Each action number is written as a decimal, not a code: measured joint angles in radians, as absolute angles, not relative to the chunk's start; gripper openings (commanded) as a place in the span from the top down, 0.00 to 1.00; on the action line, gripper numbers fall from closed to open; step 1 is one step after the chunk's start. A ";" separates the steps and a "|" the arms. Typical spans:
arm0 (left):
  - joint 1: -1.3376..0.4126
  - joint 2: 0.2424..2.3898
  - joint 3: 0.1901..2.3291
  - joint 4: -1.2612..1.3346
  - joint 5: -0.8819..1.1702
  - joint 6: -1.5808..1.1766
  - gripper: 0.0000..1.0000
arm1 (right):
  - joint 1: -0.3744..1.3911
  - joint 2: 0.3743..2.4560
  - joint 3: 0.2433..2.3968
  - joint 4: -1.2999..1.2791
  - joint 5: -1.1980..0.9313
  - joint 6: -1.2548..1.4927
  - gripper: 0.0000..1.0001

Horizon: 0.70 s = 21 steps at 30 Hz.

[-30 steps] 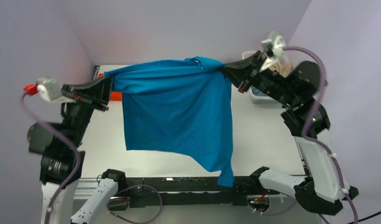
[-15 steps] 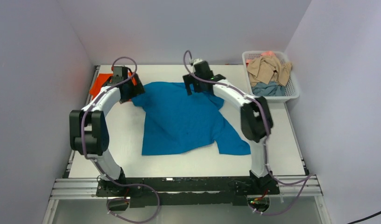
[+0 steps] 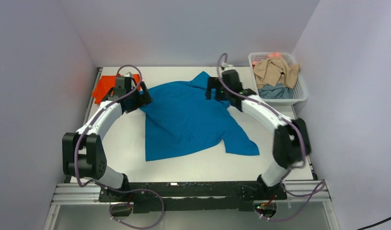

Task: Fold and stack the t-shirts
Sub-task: Flatten out the tshirt

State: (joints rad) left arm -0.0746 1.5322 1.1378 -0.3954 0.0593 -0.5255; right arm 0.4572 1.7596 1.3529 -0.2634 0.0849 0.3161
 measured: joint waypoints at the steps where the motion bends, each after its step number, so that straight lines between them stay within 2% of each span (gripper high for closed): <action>1: -0.088 1.505 1.107 -0.396 0.066 -0.529 0.01 | 0.444 1.681 1.284 -0.236 0.072 0.347 0.00; 5: -0.179 1.397 0.978 -0.398 0.066 -0.558 0.00 | 0.361 1.441 1.028 -0.151 0.012 0.458 0.00; 8: -0.241 1.308 0.862 -0.416 0.064 -0.593 0.01 | 0.286 1.330 0.864 -0.180 0.006 0.509 0.00; 14: -0.321 1.093 0.648 -0.540 0.022 -0.686 0.01 | 0.221 1.158 0.731 -0.314 0.112 0.561 0.00; 21: -0.355 1.013 0.538 -0.632 -0.009 -0.755 0.19 | 0.215 1.029 0.703 -0.359 0.212 0.562 0.00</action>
